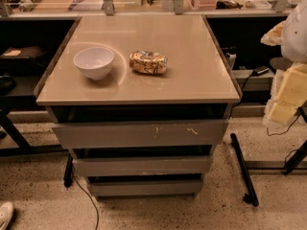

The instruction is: Open top drawer

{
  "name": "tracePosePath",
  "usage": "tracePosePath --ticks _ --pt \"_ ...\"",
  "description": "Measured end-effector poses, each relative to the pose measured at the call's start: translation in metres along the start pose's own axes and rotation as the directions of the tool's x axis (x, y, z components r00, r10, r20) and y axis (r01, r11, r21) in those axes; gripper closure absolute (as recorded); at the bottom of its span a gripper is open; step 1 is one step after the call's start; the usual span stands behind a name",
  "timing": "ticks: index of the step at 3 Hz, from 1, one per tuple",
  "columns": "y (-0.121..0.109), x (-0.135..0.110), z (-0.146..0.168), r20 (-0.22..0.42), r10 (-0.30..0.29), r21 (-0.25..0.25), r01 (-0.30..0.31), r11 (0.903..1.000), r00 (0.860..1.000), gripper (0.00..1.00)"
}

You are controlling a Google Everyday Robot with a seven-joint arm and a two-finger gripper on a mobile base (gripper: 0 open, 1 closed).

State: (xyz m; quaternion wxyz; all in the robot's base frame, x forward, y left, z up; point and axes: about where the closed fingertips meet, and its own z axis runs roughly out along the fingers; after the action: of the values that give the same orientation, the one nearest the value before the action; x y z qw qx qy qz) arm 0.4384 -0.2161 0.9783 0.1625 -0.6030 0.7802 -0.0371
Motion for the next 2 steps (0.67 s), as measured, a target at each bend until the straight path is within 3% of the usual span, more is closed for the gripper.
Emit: tracePosePath --ticks 2 --pt "0.004 0.0 0.014 -0.001 0.003 0.001 -0.003 1.0 1.0 0.0"
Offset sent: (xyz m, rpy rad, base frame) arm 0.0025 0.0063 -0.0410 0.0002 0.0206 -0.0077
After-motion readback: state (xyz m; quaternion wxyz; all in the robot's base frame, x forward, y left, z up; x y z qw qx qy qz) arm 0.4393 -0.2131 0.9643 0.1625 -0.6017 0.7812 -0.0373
